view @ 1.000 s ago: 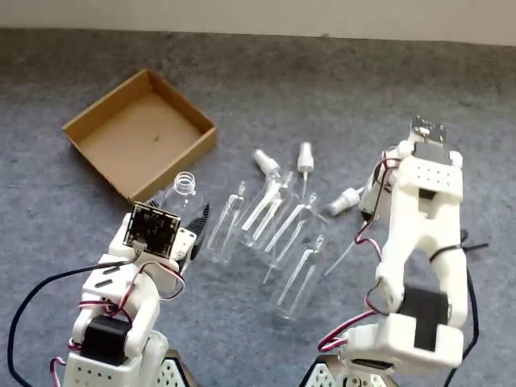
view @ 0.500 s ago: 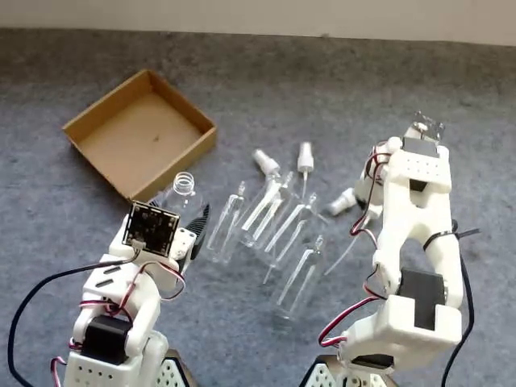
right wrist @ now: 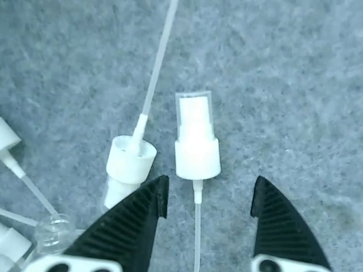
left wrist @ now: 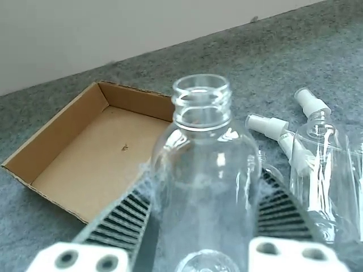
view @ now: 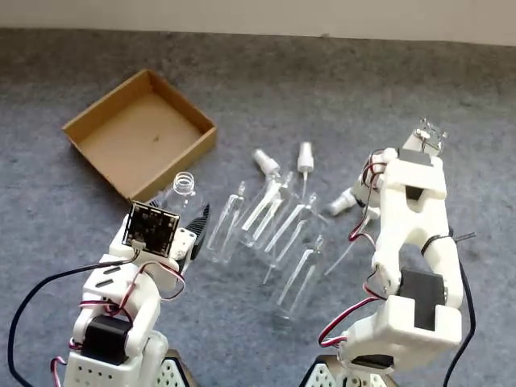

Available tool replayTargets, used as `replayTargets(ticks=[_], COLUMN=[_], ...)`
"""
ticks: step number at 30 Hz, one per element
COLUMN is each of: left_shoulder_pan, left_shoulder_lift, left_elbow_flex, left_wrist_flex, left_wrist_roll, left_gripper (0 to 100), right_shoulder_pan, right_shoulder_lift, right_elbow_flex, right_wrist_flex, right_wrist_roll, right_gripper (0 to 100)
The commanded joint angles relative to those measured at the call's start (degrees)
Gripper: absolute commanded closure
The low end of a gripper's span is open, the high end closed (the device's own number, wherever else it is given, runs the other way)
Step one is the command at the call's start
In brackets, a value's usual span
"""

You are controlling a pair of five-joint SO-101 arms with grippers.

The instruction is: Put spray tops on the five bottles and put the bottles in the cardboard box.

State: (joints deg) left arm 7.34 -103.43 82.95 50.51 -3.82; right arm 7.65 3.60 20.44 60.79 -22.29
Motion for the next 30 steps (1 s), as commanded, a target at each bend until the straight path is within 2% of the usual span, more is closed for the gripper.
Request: replayTargets(ticks=[1, 5, 12, 22, 27, 30], left_shoulder_pan=[0.40, 0.40, 0.40, 0.31, 0.40, 0.57], left_shoulder_lift=[-0.22, -0.22, -0.22, -0.22, -0.22, -0.22], left_elbow_flex=[-0.31, -0.22, -0.22, -0.22, -0.13, 1.27], left_wrist_flex=[-1.23, -1.23, -1.14, -1.14, -1.23, -1.49], left_wrist_roll=[0.70, 0.70, 0.70, 0.70, 0.70, 0.70], left_gripper=[92, 92, 92, 92, 92, 92], right_shoulder_pan=[-0.57, -0.40, -0.31, 1.19, 2.07, 1.89], right_shoulder_lift=[-0.66, -0.57, -0.31, 11.38, 11.30, 11.21], right_elbow_flex=[0.66, 1.98, 1.89, -0.66, -0.92, -0.92], right_wrist_flex=[-3.56, -7.87, -8.22, -7.96, -8.04, -7.87], right_wrist_roll=[-0.35, -0.35, 0.00, -0.09, 0.70, 5.01], right_gripper=[77.5, 77.5, 77.5, 77.6, 84.9, 88.7])
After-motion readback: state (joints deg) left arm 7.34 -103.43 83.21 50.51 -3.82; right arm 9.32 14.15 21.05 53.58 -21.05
